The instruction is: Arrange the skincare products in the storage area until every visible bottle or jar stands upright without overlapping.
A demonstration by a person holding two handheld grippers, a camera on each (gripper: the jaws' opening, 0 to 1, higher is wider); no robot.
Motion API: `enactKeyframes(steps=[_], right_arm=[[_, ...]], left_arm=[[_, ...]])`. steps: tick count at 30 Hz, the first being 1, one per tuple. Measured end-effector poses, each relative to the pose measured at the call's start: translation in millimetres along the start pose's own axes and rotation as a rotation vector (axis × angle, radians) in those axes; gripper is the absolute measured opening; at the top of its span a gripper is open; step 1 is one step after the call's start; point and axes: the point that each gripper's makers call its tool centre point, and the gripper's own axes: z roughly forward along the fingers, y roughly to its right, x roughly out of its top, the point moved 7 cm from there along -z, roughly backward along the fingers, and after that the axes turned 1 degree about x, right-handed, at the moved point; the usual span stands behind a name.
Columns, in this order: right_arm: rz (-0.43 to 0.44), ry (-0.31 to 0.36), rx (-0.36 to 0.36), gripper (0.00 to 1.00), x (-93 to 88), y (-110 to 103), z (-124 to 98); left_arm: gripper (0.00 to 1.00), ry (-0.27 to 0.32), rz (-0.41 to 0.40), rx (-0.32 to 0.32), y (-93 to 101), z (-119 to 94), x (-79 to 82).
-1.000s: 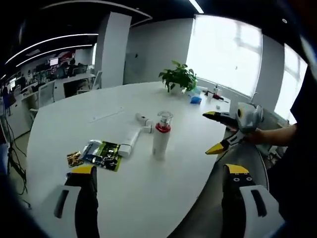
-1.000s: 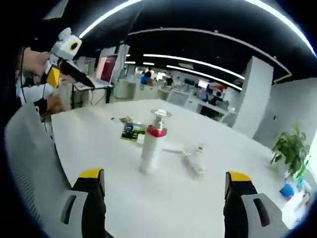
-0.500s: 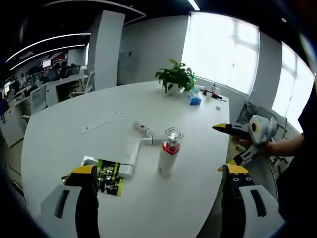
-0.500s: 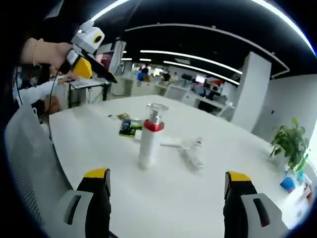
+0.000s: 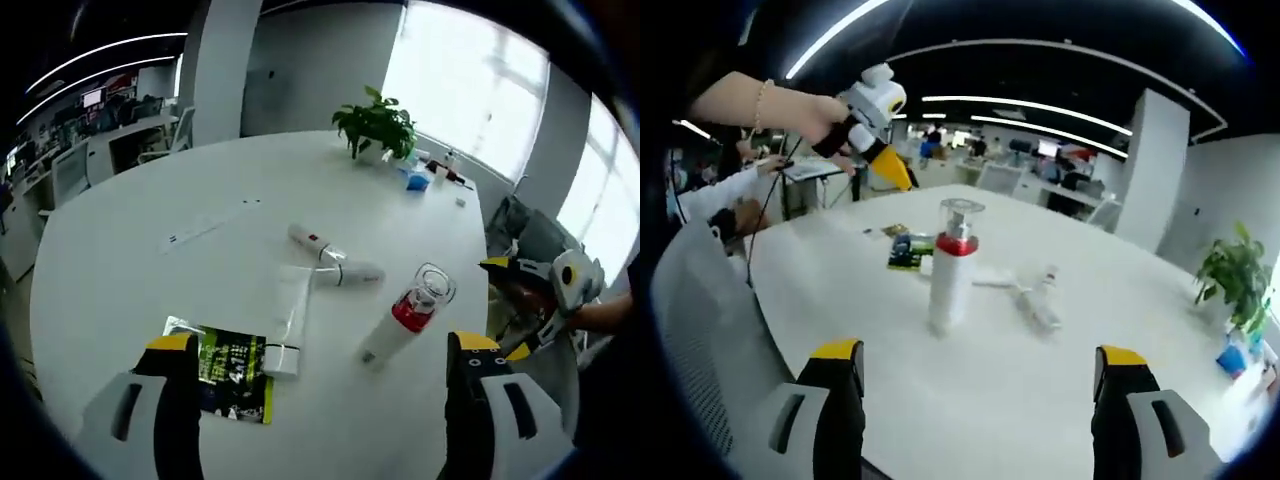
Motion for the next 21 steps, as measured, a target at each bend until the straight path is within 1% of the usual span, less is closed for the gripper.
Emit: enactKeyframes(steps=[2,4,6,7,9,12,13,14,16,17,18,19,21], right_arm=[[0.009,-0.003,0.005,0.99,-0.7,0,0],[0.007,-0.009,0.000,0.99,-3.0,1,1],[0.010,-0.013,0.002,0.99,-3.6,1,1],[0.010,-0.020,-0.001,0.99,-4.3,1,0],[0.008,-0.027,-0.002,0.99,-5.6,2,1],[0.014,-0.041,0.000,0.99,-7.9,3,1],[0.008,-0.057,0.003,0.99,-9.9,2,2],[0.006,-0.058,0.004,0.99,-10.1,2,2],[0.005,-0.058,0.007,0.99,-10.4,2,2],[0.003,-0.061,0.008,0.99,-11.9,2,3],[0.005,-0.065,0.009,0.99,-12.2,1,3],[0.008,-0.066,0.010,0.99,-12.2,1,3],[0.012,-0.066,0.010,0.99,-12.3,2,3]], left_arm=[[0.94,-0.016,0.005,0.003,-2.3,6,3.9],[0.93,-0.045,0.024,0.005,-7.1,17,8.7],[0.89,-0.072,0.035,0.015,-12.8,26,13.0],[0.87,-0.079,0.038,0.013,-14.6,31,14.7],[0.85,-0.111,0.031,0.009,-18.0,46,16.5],[0.84,-0.179,0.043,-0.008,-21.4,65,13.4],[0.83,-0.205,0.057,-0.015,-19.5,72,11.2],[0.82,-0.220,0.062,-0.017,-15.0,76,9.0],[0.79,-0.247,0.070,-0.023,-12.7,90,5.9],[0.78,-0.258,0.070,-0.024,-2.7,91,7.9],[0.77,-0.272,0.071,-0.027,2.4,94,7.8],[0.75,-0.285,0.077,-0.033,1.2,97,4.7],[0.73,-0.310,0.092,-0.025,-10.9,107,-4.7]])
